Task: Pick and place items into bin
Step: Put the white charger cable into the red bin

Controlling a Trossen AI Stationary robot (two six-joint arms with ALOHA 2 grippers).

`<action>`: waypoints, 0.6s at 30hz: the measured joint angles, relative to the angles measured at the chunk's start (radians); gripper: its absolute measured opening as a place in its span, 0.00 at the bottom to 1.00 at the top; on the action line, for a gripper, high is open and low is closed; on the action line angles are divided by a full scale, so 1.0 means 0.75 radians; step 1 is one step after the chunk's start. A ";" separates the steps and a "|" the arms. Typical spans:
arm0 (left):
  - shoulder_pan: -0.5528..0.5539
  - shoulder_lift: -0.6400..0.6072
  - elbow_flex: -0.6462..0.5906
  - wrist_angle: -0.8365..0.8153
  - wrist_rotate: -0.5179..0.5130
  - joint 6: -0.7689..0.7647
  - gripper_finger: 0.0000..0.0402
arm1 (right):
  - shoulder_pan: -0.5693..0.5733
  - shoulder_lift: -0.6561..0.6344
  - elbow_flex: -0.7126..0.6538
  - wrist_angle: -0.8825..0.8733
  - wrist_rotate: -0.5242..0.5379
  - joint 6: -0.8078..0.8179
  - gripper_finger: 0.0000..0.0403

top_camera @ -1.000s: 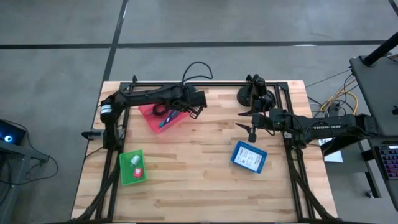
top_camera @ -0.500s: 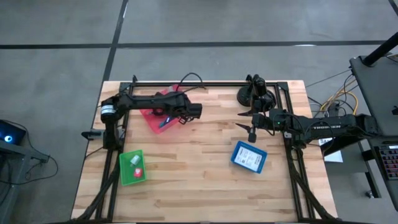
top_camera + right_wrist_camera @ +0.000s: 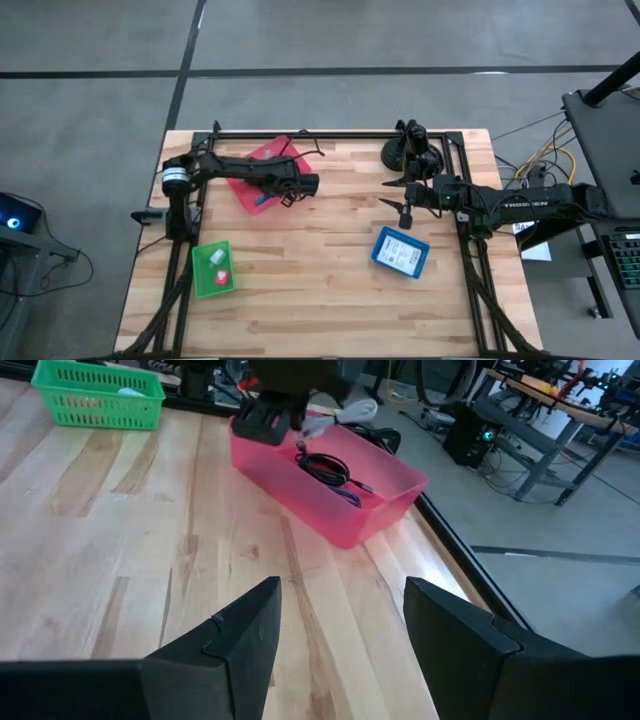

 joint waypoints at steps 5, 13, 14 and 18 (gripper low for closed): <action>0.063 0.000 -0.032 0.121 0.107 0.160 0.01 | 0.000 0.000 0.000 0.000 0.000 0.000 0.49; 0.214 -0.001 -0.044 0.249 0.333 0.410 0.01 | 0.000 0.000 0.000 0.001 0.000 0.000 0.49; 0.233 0.000 -0.045 0.266 0.369 0.442 0.01 | 0.000 0.000 0.000 0.001 0.000 0.000 0.49; 0.297 0.007 -0.045 0.292 0.475 0.543 0.01 | 0.000 0.000 0.000 0.001 0.000 -0.001 0.49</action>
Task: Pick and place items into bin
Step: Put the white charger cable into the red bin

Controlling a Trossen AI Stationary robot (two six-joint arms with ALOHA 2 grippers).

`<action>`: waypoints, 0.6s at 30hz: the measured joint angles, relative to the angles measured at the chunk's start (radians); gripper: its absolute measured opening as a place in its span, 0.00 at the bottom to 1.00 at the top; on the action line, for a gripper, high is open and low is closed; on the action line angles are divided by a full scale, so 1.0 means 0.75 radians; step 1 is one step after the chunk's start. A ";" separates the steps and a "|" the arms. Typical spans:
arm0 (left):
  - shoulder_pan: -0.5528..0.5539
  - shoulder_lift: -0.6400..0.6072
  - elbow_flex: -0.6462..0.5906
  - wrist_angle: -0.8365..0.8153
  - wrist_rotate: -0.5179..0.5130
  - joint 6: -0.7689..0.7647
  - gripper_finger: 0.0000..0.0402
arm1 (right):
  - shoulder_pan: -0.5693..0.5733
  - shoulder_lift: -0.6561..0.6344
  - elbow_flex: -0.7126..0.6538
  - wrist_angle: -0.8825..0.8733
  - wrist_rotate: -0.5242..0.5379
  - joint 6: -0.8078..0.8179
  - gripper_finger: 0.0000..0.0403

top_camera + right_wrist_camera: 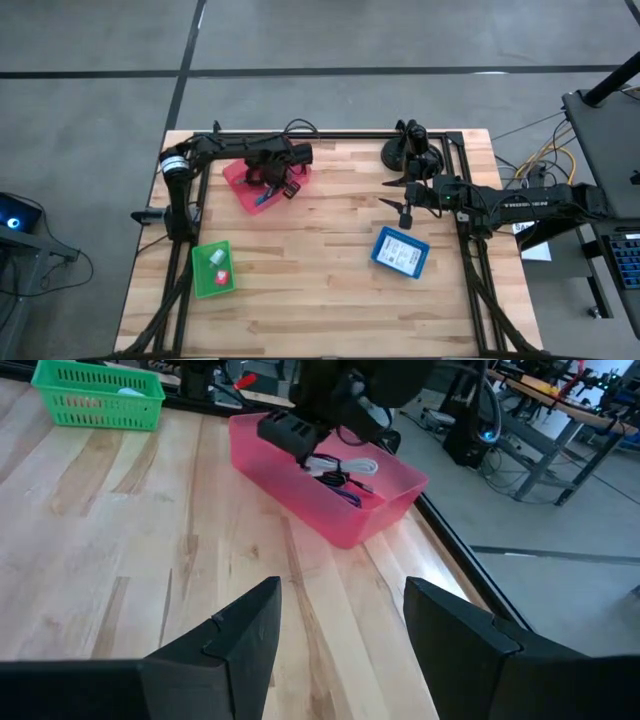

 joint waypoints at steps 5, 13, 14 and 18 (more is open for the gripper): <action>0.054 0.015 -0.002 0.005 0.108 0.028 0.01 | 0.000 0.000 0.000 0.000 0.000 0.000 0.49; 0.100 0.046 -0.004 0.005 0.257 0.128 0.01 | 0.000 0.000 0.000 0.000 0.001 -0.008 0.49; 0.104 0.046 -0.004 0.005 0.257 0.128 0.01 | 0.000 0.000 0.000 0.000 0.001 -0.010 0.49; 0.106 0.046 -0.004 0.006 0.254 0.128 0.02 | 0.000 0.000 0.000 0.000 0.001 -0.010 0.49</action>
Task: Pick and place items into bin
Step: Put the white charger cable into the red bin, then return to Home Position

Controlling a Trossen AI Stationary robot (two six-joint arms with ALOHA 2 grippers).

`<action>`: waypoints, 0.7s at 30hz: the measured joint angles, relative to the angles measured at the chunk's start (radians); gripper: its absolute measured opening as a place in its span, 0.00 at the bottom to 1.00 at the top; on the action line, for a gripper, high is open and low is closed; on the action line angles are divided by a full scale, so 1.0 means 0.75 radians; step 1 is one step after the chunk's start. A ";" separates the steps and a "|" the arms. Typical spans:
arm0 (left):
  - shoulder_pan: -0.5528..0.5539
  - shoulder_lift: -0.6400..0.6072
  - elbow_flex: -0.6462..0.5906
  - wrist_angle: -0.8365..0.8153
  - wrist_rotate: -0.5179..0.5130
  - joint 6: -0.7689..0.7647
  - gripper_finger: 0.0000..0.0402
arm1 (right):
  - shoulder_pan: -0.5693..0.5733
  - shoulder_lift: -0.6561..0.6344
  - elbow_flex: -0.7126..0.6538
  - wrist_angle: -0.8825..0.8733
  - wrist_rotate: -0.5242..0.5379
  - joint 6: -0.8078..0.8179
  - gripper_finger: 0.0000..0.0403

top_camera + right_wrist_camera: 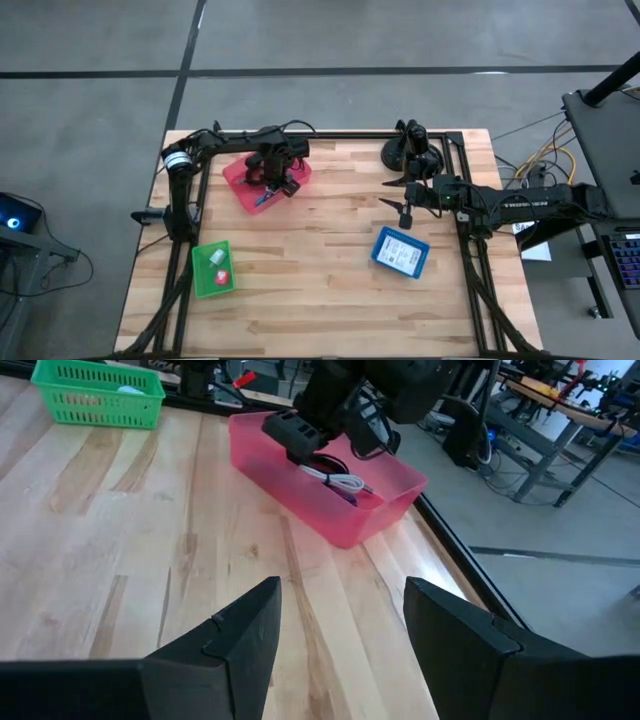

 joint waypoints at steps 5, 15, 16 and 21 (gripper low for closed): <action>0.000 0.000 0.000 0.000 0.000 0.001 0.10 | 0.000 0.000 0.000 0.000 0.000 0.000 0.49; 0.000 -0.026 0.021 -0.025 0.000 0.112 0.21 | 0.000 0.000 0.000 0.000 0.000 0.000 0.49; 0.000 -0.032 0.034 -0.036 0.003 0.129 0.22 | 0.000 0.000 0.000 0.000 0.000 0.000 0.49; 0.000 -0.062 0.100 -0.112 0.016 0.145 0.27 | 0.000 0.000 0.000 0.000 0.000 0.000 0.49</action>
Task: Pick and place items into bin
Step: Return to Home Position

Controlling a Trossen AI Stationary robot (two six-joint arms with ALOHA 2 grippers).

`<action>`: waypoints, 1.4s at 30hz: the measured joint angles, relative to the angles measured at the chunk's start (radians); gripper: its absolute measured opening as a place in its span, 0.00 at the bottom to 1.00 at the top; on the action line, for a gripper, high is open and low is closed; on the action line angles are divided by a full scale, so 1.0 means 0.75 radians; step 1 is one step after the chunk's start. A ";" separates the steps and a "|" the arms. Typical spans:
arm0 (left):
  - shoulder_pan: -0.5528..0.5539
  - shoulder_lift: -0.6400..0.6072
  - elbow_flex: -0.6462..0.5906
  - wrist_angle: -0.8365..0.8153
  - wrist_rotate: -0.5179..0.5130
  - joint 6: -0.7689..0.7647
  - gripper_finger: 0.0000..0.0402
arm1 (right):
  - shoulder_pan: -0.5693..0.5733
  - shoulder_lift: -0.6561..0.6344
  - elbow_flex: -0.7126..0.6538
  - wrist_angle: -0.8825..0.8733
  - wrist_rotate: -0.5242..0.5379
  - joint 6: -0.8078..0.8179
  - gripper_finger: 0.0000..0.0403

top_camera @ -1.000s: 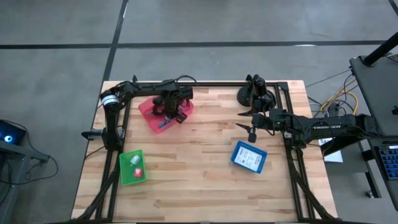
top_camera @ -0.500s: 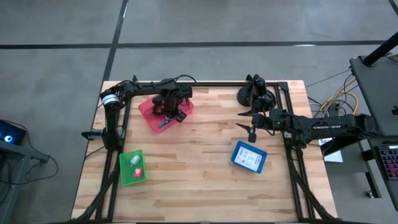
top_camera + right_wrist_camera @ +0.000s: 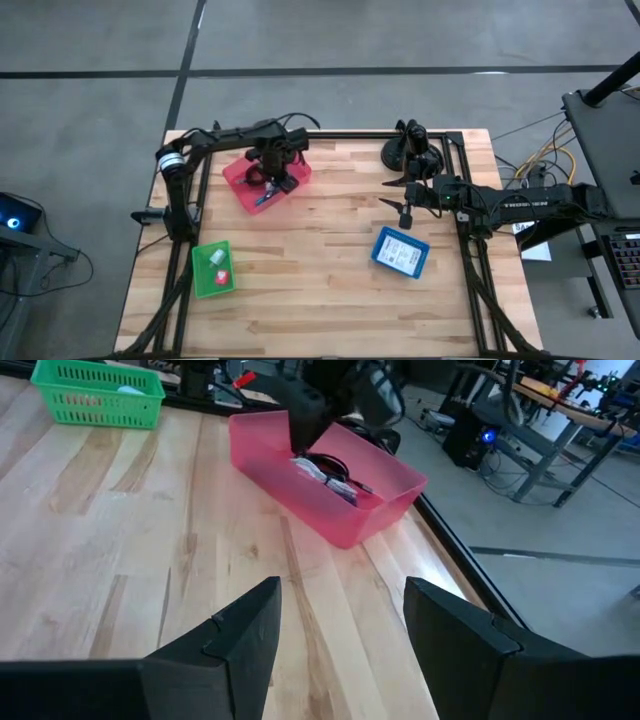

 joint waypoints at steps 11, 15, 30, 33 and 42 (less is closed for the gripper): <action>-0.019 -0.077 0.128 0.063 0.016 0.218 0.30 | 0.000 0.001 0.000 0.001 0.000 0.000 0.49; -0.069 -0.158 0.088 0.363 0.021 0.396 0.30 | 0.000 0.001 -0.001 0.002 0.000 -0.011 0.49; -0.333 -0.739 -0.691 1.529 0.022 0.556 0.30 | 0.000 0.001 -0.001 0.001 0.000 0.010 0.49; -0.442 -0.888 -0.917 1.742 0.022 0.542 0.30 | 0.000 0.001 -0.001 0.001 0.000 0.021 0.49; -0.654 -1.430 -1.505 2.160 0.019 0.511 0.30 | 0.000 0.001 -0.001 0.005 0.000 0.026 0.49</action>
